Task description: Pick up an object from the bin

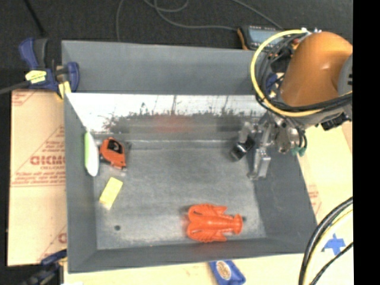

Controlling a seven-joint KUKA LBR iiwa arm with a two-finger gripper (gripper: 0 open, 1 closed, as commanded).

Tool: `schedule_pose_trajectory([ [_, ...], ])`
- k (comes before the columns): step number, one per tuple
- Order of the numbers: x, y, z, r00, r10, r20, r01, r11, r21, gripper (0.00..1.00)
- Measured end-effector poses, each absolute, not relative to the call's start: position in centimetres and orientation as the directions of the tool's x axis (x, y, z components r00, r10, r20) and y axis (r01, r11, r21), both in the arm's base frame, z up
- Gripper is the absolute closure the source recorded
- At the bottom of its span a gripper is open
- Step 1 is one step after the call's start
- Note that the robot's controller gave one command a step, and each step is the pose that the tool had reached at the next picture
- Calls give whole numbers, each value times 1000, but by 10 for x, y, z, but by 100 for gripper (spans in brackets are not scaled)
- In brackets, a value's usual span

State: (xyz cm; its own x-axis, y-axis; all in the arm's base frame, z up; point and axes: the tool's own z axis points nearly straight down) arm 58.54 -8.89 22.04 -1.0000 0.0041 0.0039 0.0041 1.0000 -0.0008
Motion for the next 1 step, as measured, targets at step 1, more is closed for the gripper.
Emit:
schedule_pose_trajectory([
  [1, 587, -89, 225, -1000, 2, -4, 2, 1000, -2, 0],
])
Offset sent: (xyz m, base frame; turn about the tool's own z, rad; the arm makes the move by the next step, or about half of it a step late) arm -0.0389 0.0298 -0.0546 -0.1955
